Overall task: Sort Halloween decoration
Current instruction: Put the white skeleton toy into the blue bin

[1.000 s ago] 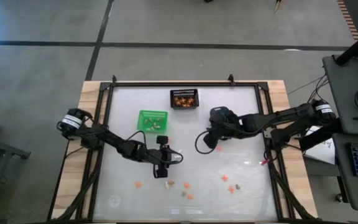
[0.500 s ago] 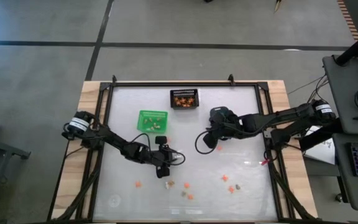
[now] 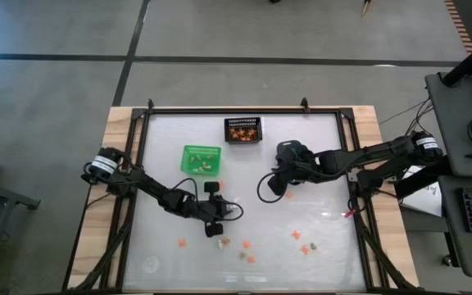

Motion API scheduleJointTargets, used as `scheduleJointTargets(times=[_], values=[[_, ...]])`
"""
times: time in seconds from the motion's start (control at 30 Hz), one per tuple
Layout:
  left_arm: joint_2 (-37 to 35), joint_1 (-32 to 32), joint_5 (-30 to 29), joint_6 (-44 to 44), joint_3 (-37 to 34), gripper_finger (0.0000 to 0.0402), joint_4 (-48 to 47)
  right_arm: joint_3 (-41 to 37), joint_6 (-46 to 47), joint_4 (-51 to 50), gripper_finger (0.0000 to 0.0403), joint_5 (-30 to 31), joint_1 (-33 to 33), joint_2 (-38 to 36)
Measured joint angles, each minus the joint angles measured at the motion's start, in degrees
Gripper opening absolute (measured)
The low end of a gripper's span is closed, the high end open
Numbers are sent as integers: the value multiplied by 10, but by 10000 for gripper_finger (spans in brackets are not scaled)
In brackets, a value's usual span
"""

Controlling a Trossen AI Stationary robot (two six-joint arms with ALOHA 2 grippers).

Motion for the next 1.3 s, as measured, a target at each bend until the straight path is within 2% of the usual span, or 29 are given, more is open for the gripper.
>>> scheduleJointTargets(times=[0.4,0.77,0.87,1.07,1.2,1.3], values=[[0,0,0,-3,0,38,-1,0,1,0,123,0,0,0],[-23,-1,0,15,0,2,-2,-1,-32,14,123,1,12,0],[-37,-2,-8,39,0,1,-1,-10,-93,85,123,1,32,0],[-106,-2,-45,122,0,1,3,-60,-271,324,123,-3,86,0],[-175,-3,-43,171,0,0,50,-102,-382,492,123,-5,114,1],[-213,-3,-14,188,0,0,70,-132,-444,594,123,-11,129,1]])
